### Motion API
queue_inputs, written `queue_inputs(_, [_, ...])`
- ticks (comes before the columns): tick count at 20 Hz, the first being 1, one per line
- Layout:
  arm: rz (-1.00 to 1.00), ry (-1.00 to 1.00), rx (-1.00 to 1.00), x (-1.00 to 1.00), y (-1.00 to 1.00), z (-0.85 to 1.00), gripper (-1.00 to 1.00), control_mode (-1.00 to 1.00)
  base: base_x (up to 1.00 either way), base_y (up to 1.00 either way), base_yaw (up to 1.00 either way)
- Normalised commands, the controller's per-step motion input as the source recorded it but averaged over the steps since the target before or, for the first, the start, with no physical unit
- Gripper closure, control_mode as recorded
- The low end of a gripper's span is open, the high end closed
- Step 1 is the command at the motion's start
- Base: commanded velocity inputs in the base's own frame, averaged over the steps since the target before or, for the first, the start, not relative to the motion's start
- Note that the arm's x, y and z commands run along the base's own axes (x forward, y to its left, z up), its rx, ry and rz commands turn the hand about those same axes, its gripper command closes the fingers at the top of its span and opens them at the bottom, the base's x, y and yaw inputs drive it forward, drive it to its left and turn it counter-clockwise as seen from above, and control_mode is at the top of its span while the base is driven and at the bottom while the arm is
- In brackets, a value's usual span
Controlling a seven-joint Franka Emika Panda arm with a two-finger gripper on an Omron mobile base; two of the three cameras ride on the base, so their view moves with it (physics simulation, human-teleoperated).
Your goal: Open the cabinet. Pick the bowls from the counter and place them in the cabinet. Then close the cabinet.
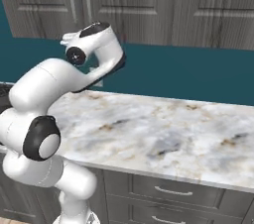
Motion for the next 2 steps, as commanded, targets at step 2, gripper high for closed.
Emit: queue_inputs(2, [-0.82, -0.05, 0.0, 0.66, 0.5, -1.0, -1.0, -1.0, 0.0, 0.0, 0.0])
